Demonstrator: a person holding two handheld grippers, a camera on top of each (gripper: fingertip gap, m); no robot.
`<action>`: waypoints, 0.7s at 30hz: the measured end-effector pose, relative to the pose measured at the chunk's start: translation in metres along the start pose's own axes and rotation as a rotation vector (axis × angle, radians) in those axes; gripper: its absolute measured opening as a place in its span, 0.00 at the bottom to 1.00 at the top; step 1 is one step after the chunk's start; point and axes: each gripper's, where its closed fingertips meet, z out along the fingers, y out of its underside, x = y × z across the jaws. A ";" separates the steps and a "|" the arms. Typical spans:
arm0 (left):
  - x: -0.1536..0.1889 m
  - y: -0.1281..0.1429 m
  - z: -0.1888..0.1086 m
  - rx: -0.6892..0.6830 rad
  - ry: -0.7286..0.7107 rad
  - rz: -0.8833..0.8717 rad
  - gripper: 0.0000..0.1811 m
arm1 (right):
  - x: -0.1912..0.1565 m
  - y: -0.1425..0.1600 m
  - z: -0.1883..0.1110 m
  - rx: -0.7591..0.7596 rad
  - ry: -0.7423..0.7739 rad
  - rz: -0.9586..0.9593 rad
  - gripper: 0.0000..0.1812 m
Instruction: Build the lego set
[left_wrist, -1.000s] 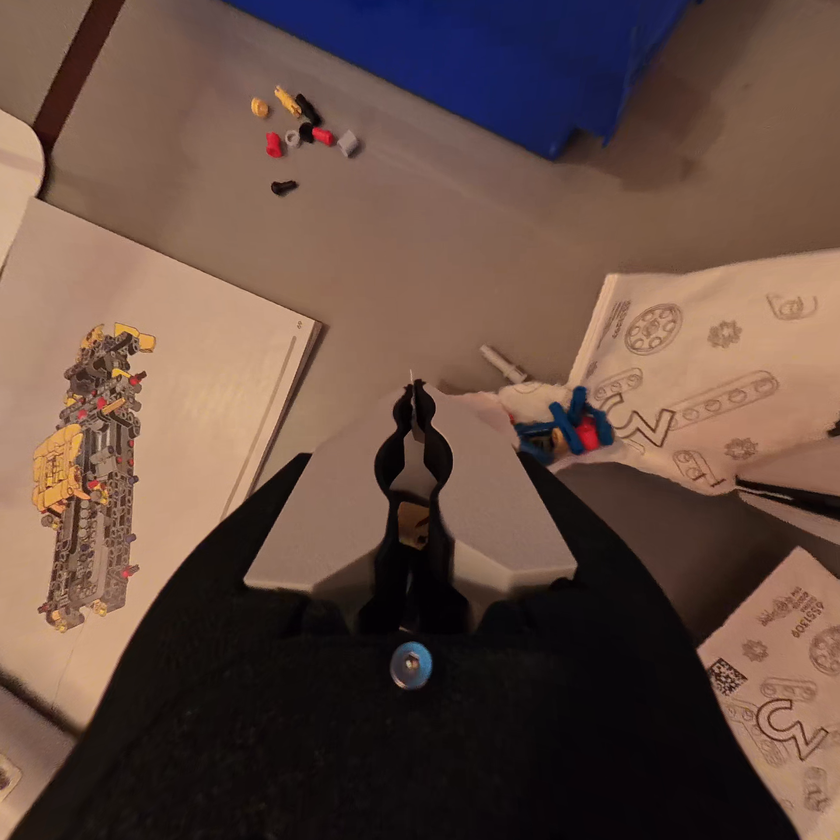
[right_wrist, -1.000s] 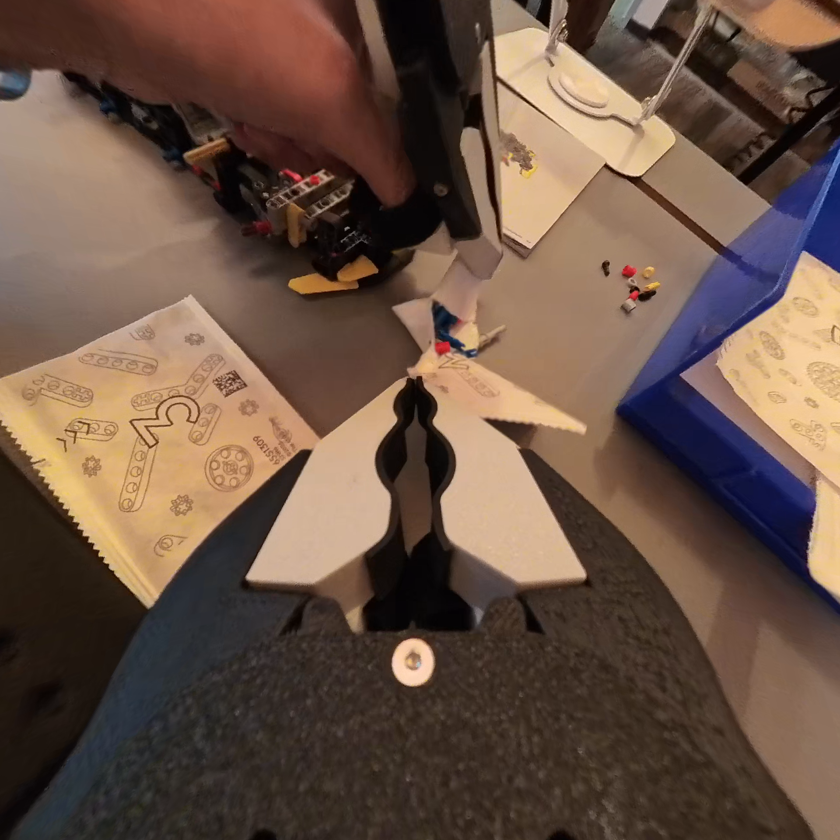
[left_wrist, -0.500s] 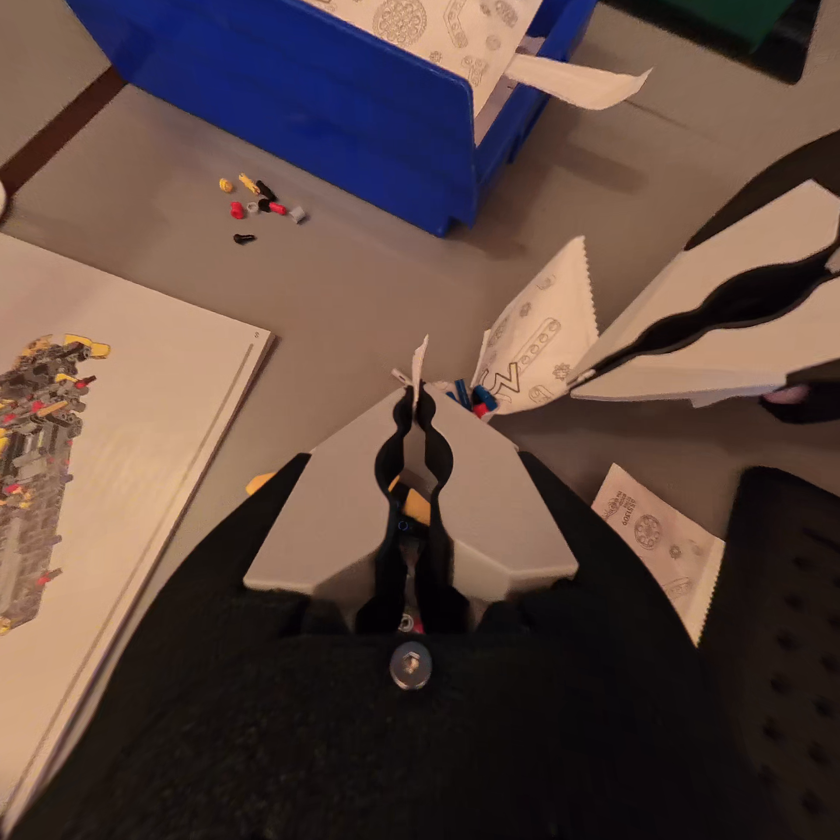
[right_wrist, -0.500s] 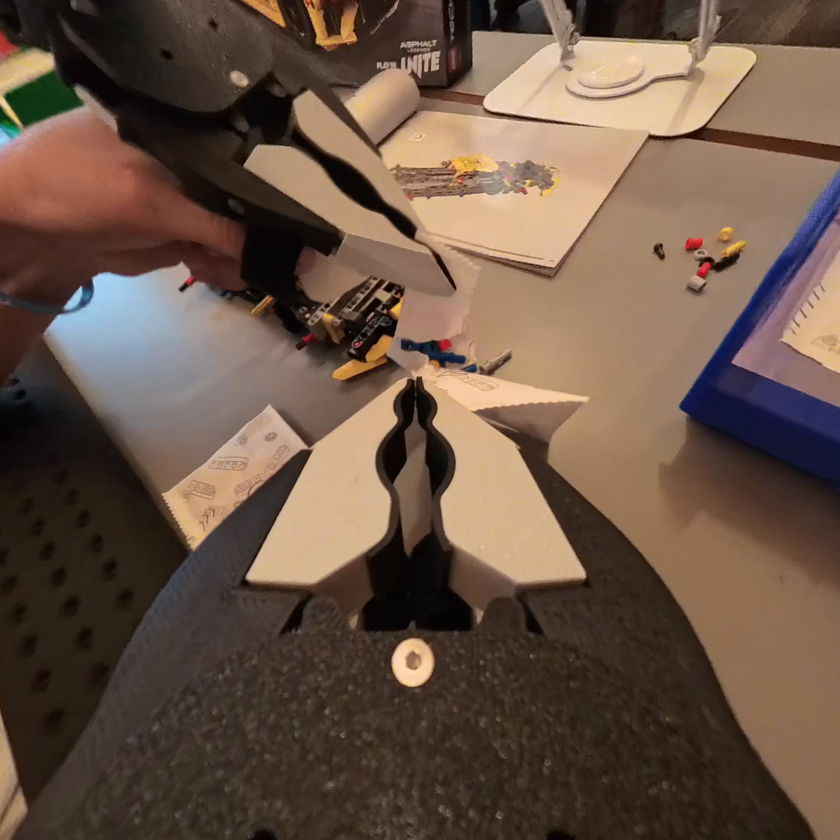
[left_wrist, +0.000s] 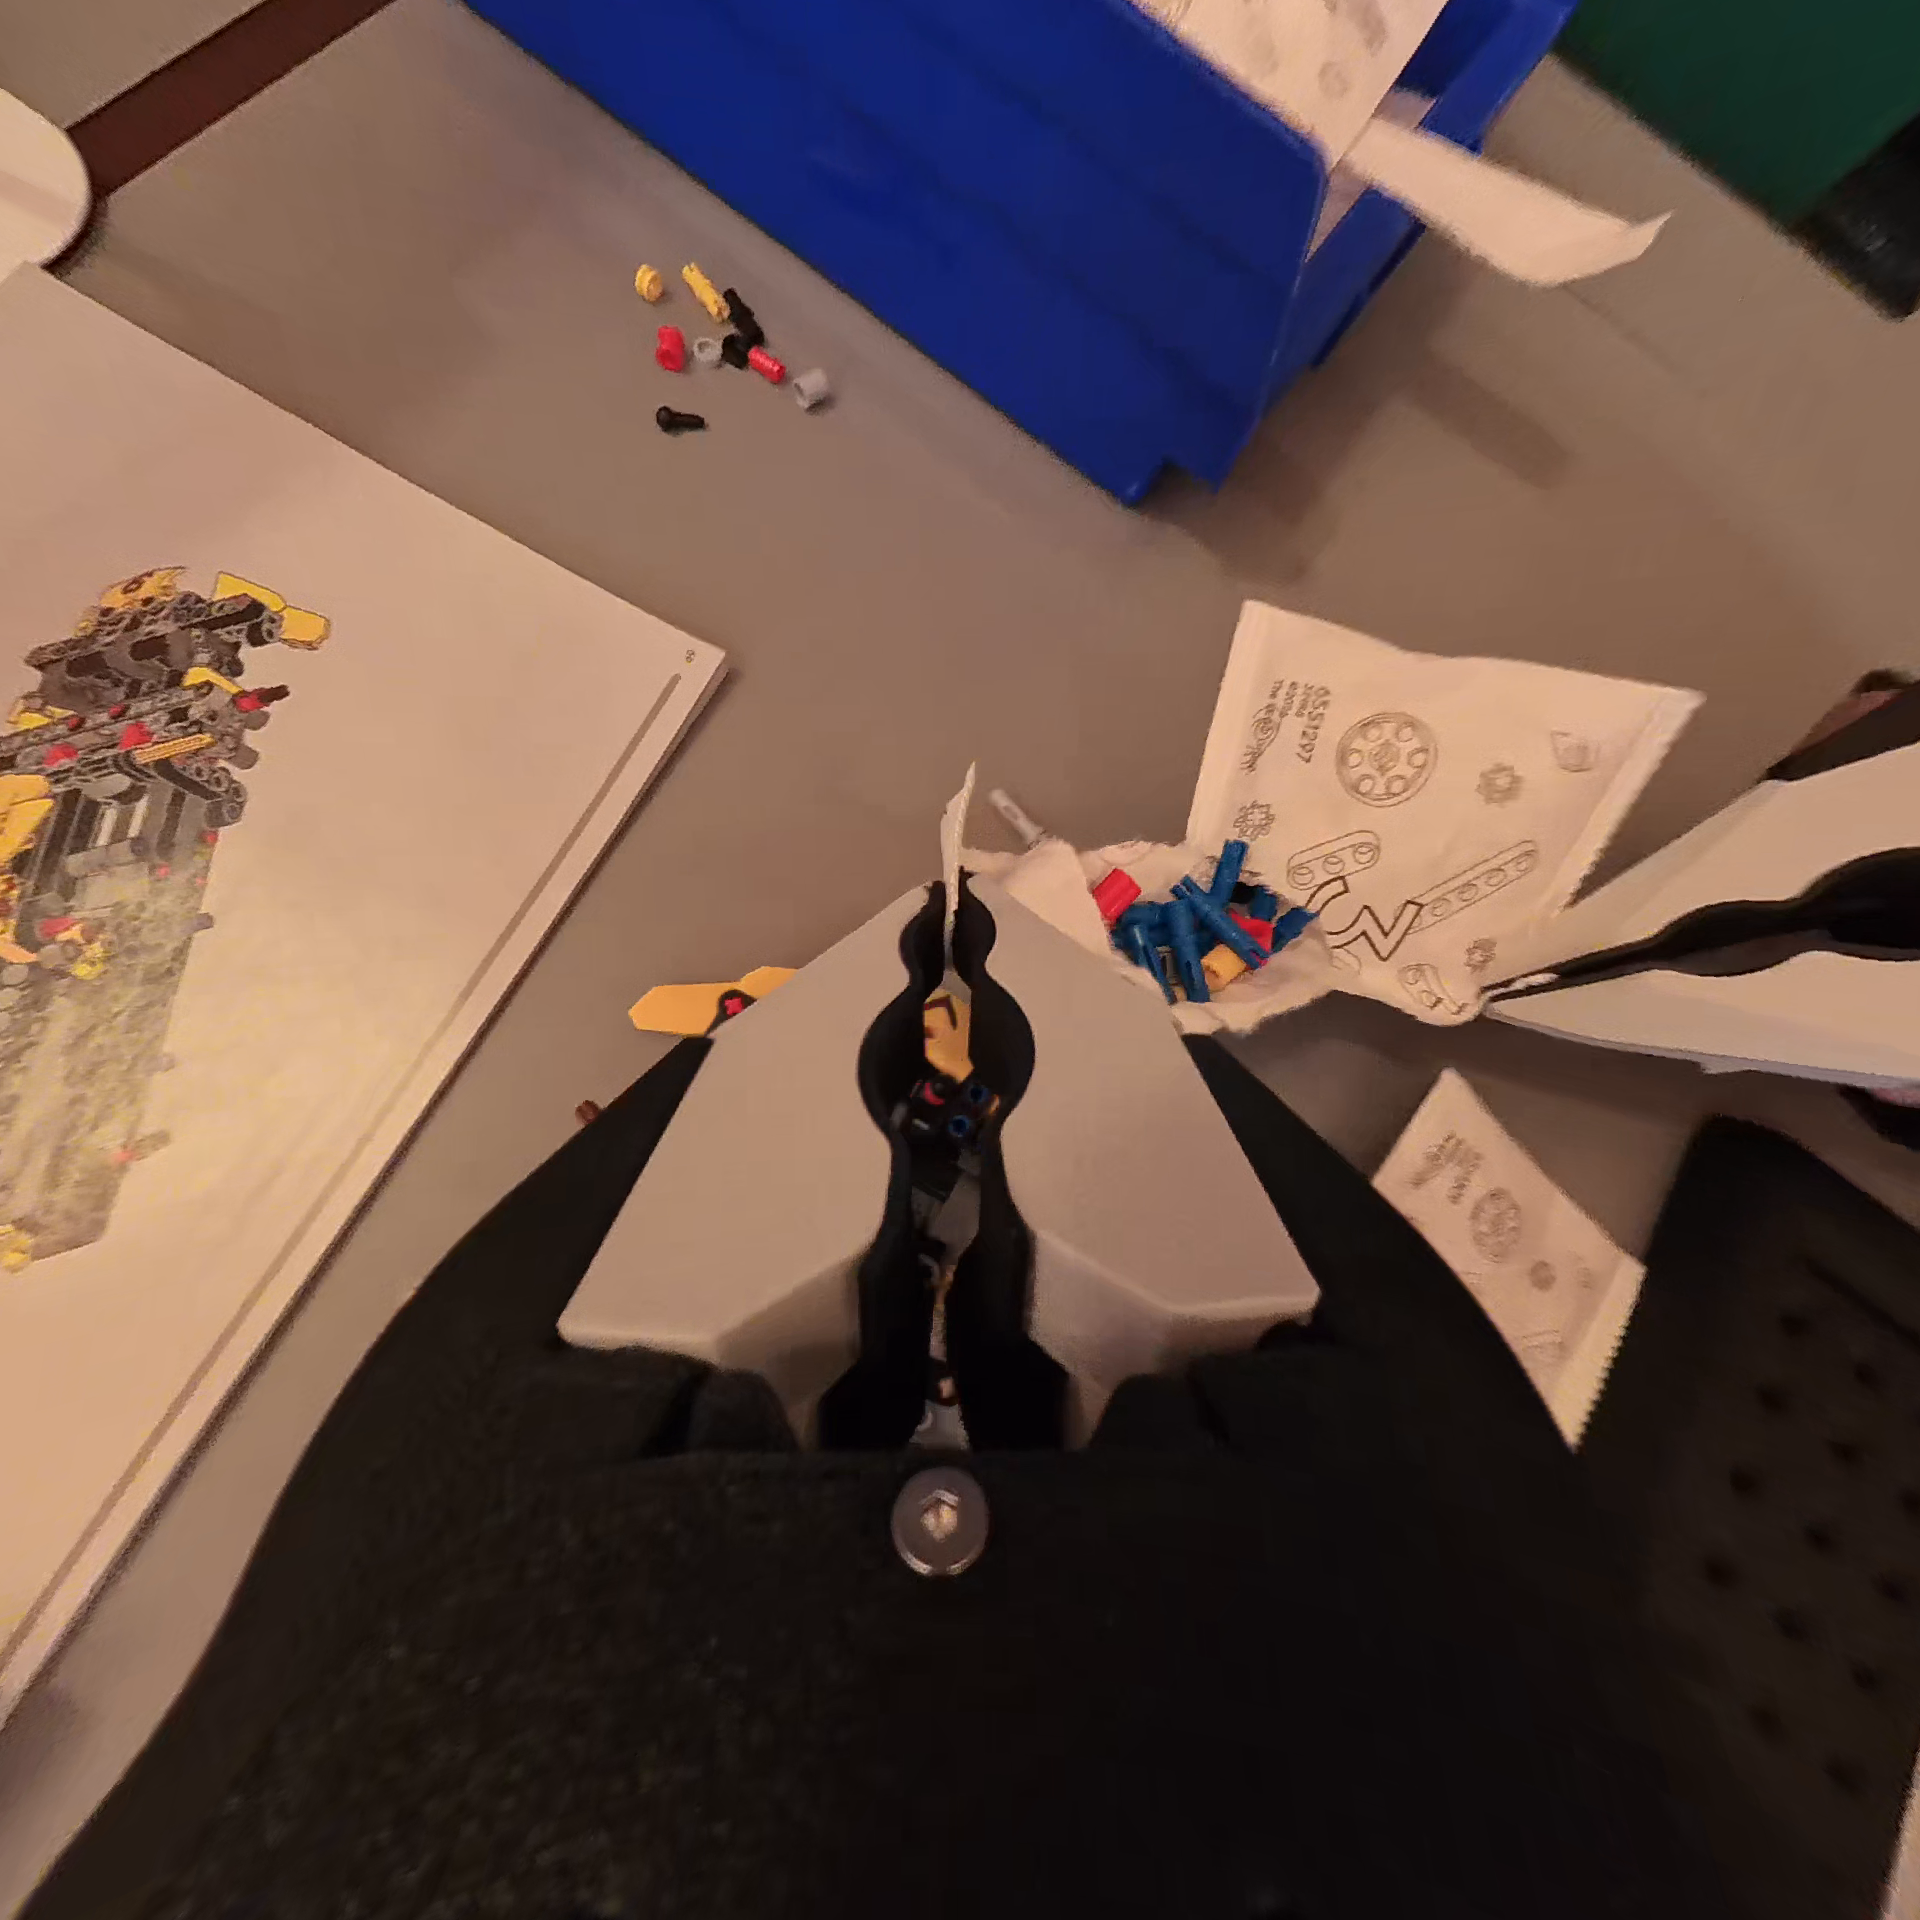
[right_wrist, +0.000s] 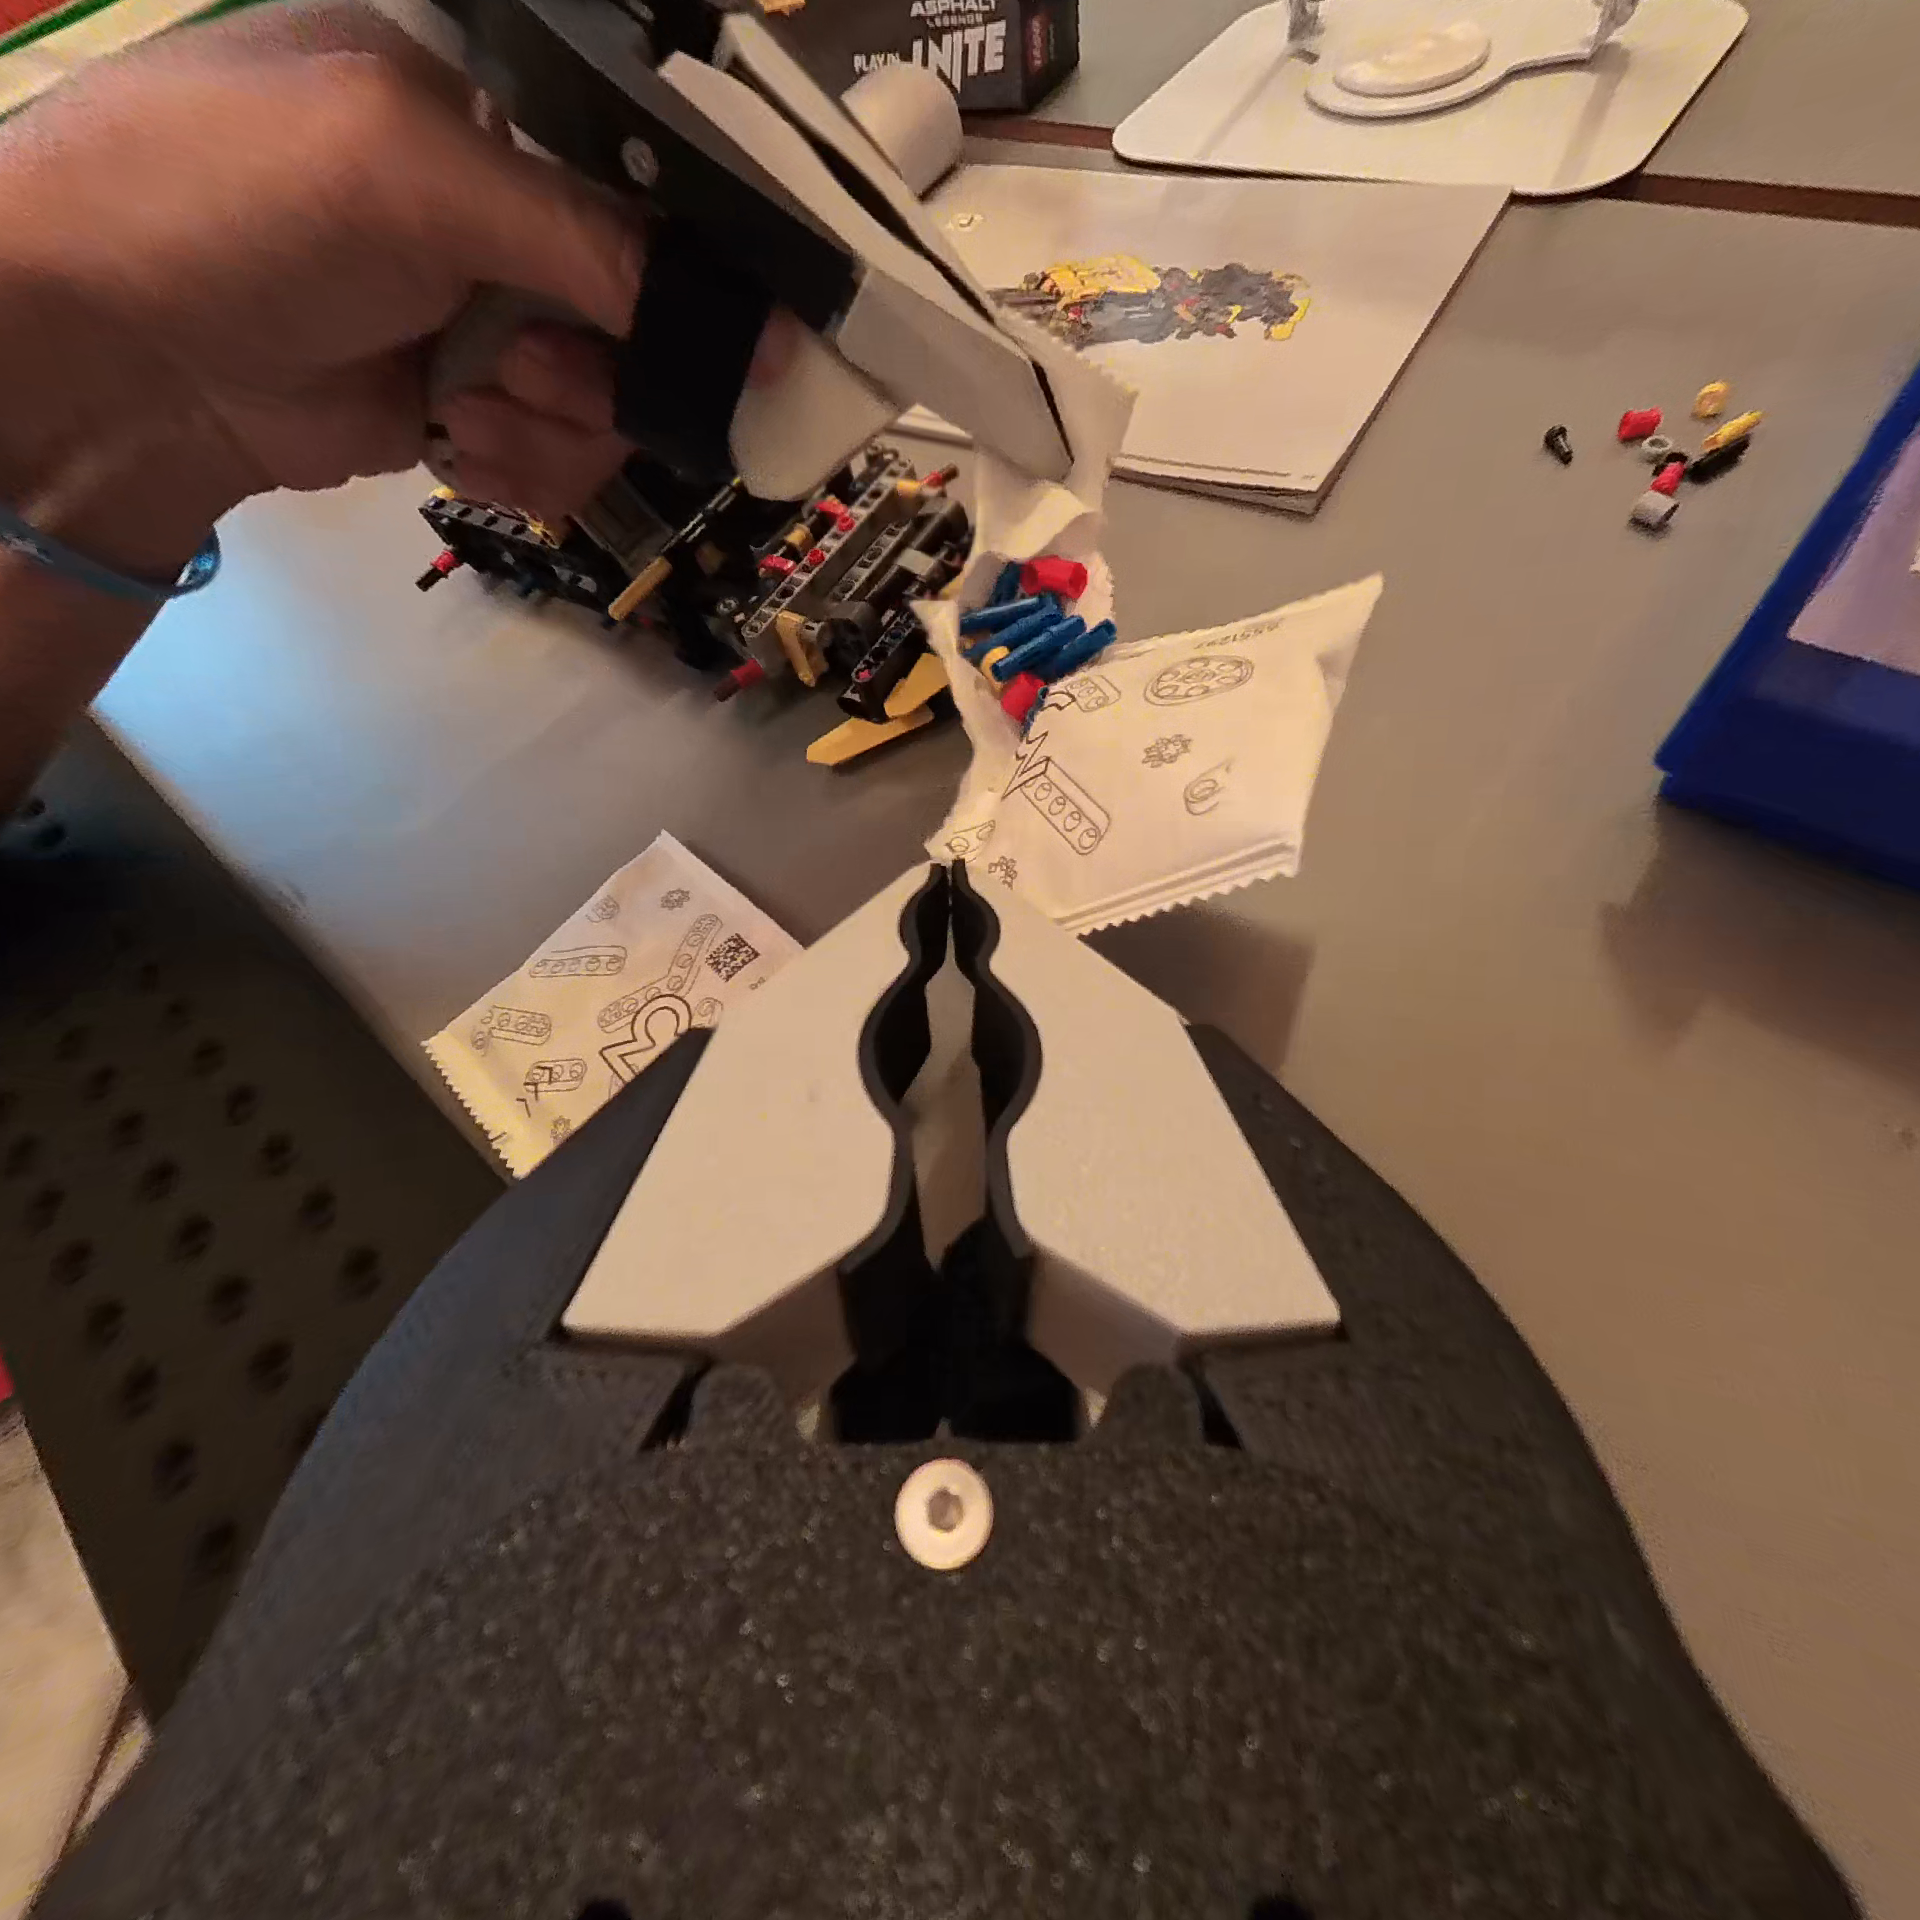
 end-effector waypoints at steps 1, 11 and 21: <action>-0.003 0.004 0.003 -0.031 -0.039 0.028 0.00 | -0.002 -0.001 0.002 -0.001 -0.007 0.011 0.00; -0.004 0.020 0.030 -0.214 -0.189 0.206 0.00 | -0.003 0.013 0.006 -0.069 0.053 -0.035 0.00; -0.004 0.012 0.028 -0.159 -0.212 0.207 0.05 | 0.015 -0.001 0.018 -0.065 -0.039 0.188 0.00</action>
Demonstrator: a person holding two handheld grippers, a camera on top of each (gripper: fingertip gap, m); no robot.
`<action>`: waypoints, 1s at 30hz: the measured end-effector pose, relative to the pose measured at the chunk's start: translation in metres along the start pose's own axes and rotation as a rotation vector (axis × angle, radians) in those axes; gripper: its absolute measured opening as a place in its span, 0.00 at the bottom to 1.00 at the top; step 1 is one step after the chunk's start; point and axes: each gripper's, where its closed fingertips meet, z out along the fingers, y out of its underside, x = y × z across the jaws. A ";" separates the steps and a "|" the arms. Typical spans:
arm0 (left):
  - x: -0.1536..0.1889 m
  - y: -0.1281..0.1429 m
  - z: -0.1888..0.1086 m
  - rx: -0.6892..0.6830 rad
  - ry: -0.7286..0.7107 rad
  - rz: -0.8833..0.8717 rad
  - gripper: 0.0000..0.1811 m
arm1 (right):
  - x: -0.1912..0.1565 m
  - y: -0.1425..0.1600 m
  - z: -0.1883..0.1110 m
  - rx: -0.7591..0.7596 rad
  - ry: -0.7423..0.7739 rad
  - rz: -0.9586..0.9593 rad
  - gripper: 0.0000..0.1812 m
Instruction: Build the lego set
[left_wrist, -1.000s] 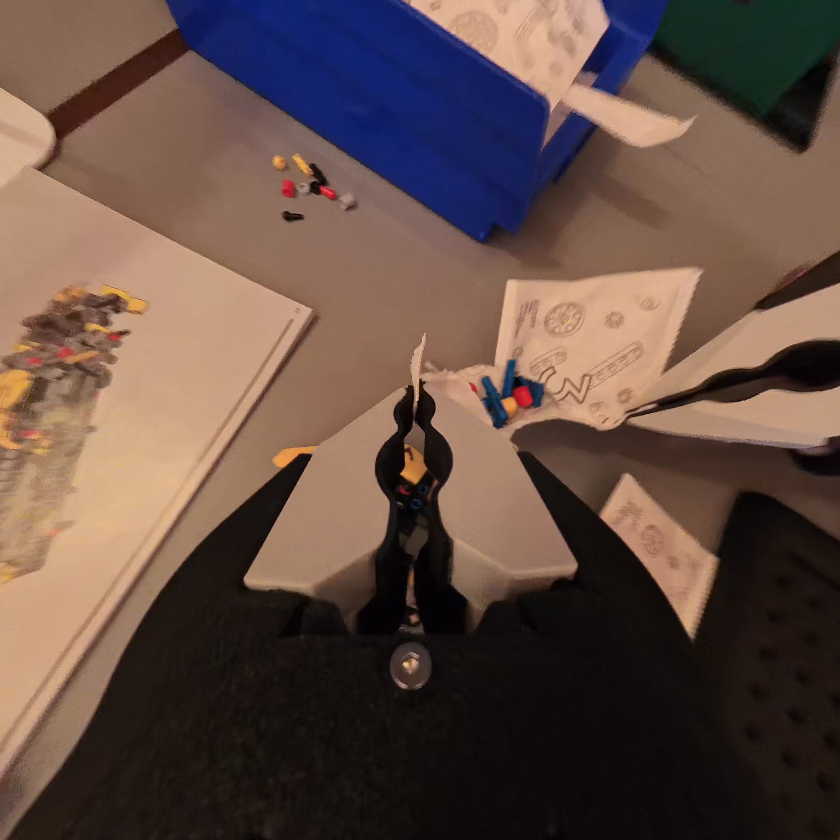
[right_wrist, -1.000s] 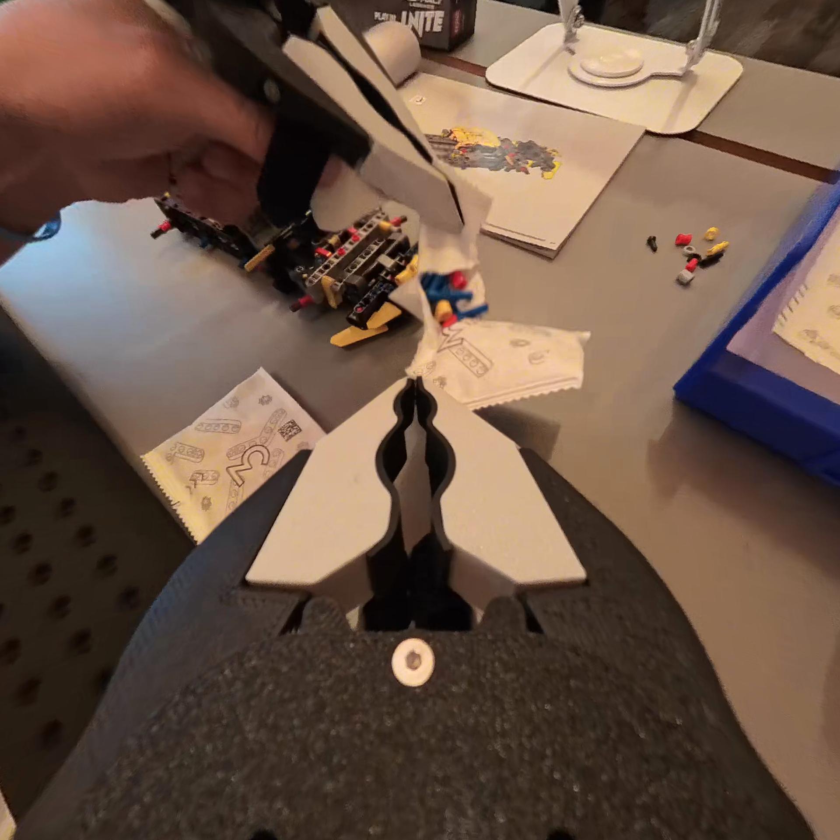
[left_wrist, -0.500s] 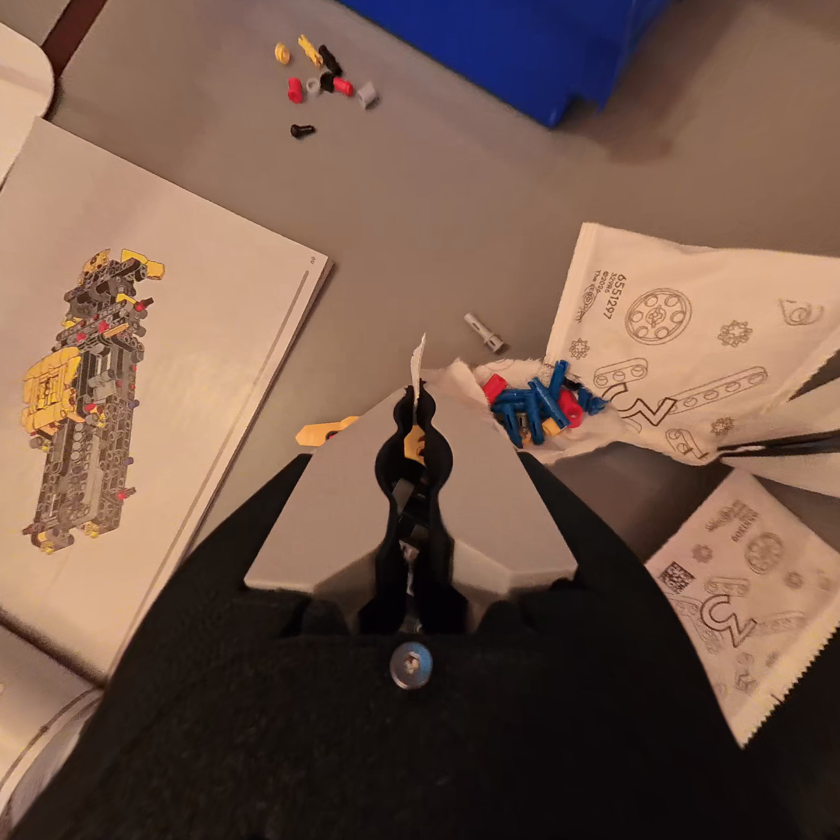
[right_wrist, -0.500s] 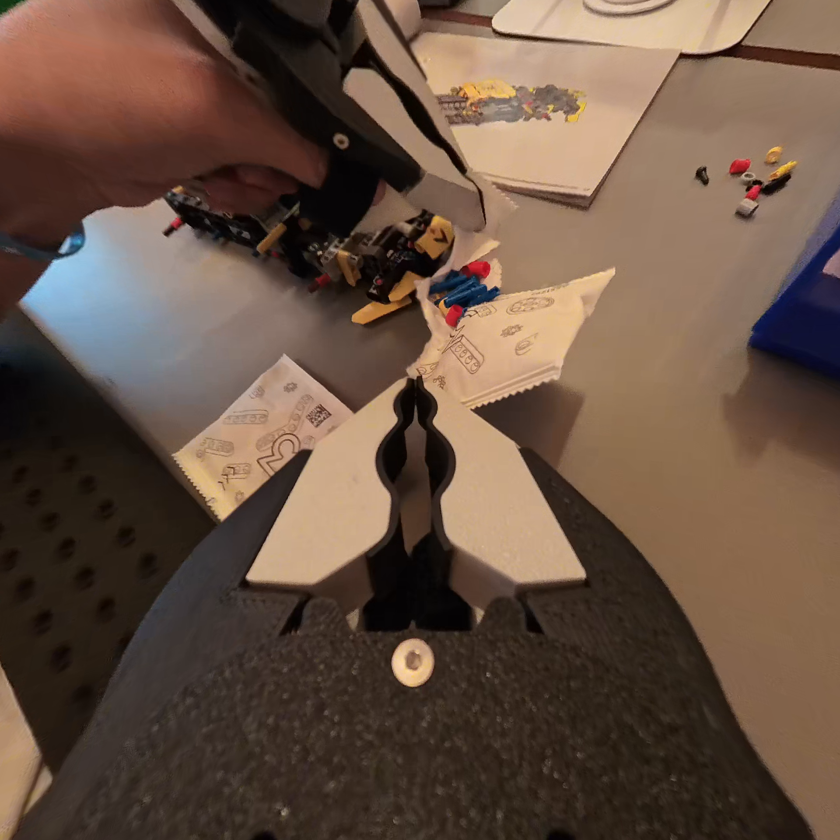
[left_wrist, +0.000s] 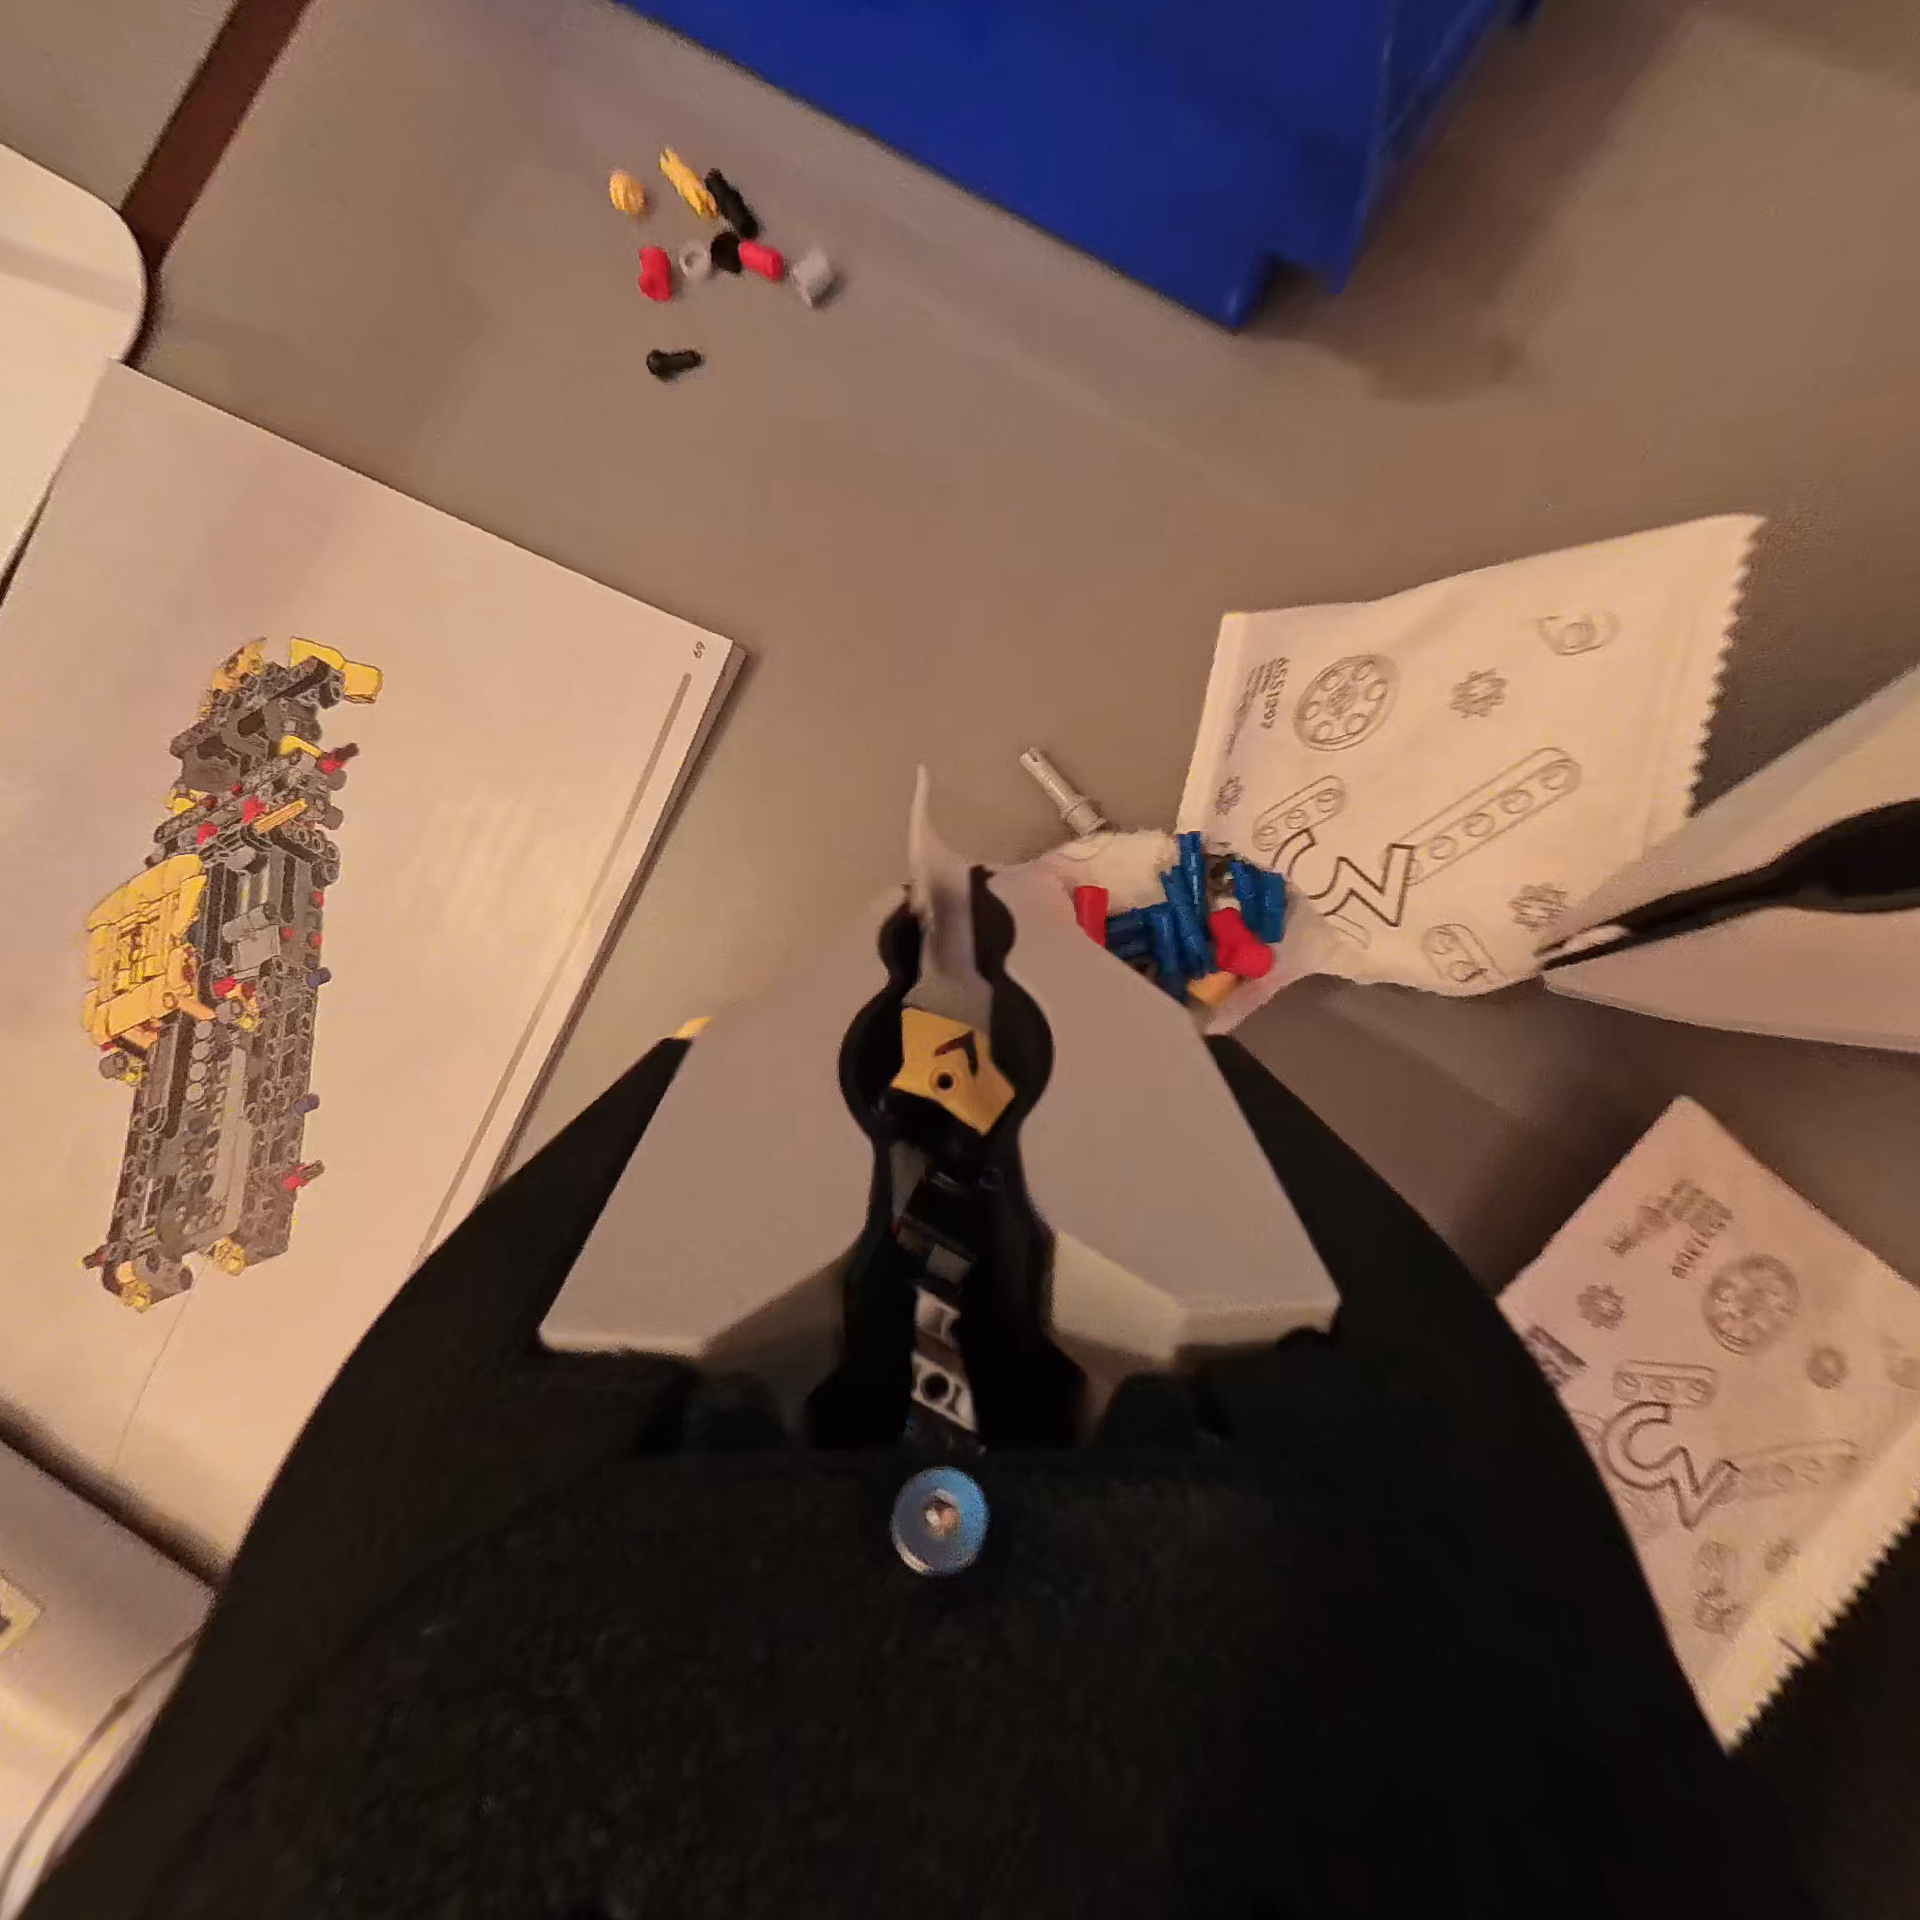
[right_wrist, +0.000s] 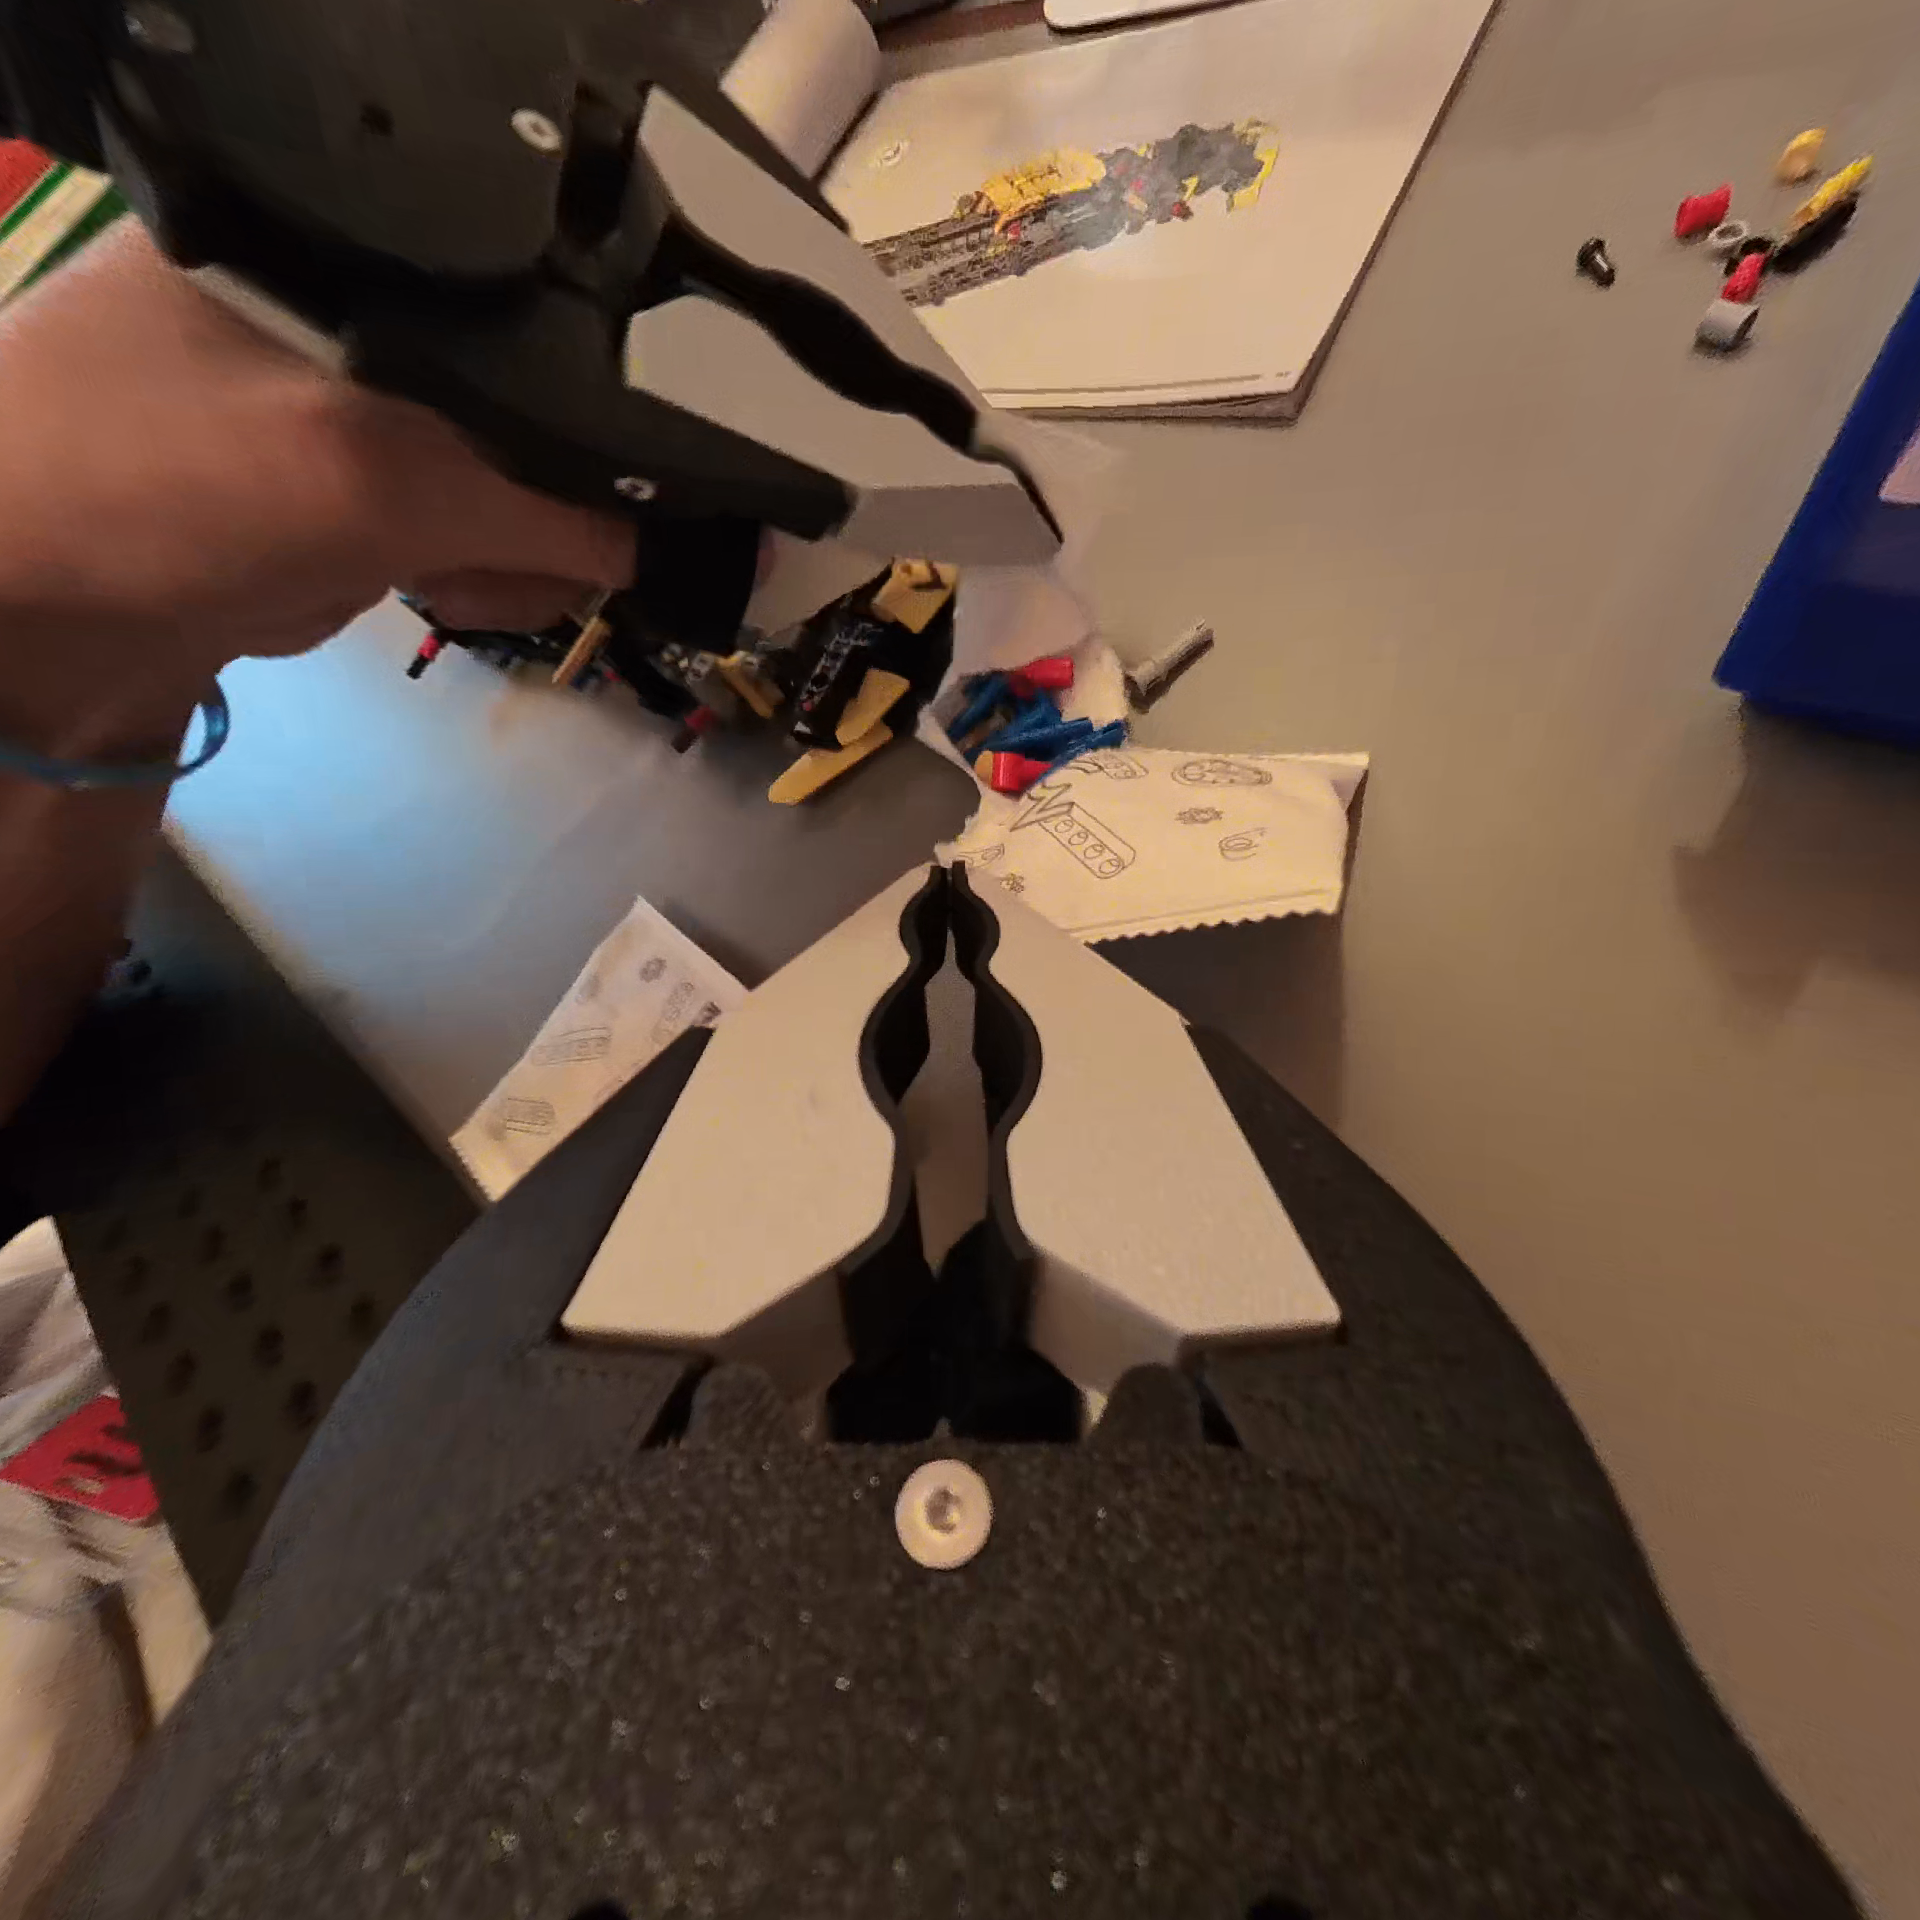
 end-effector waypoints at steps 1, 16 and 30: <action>0.002 -0.002 -0.005 0.024 0.014 -0.013 0.10 | -0.001 -0.002 -0.001 -0.007 -0.005 0.011 0.00; 0.037 0.030 -0.068 0.228 0.107 -0.018 0.14 | -0.021 -0.030 -0.021 0.037 -0.188 0.211 0.00; 0.060 0.032 -0.060 0.162 0.321 -0.038 0.00 | -0.007 -0.038 -0.028 0.042 -0.170 0.199 0.00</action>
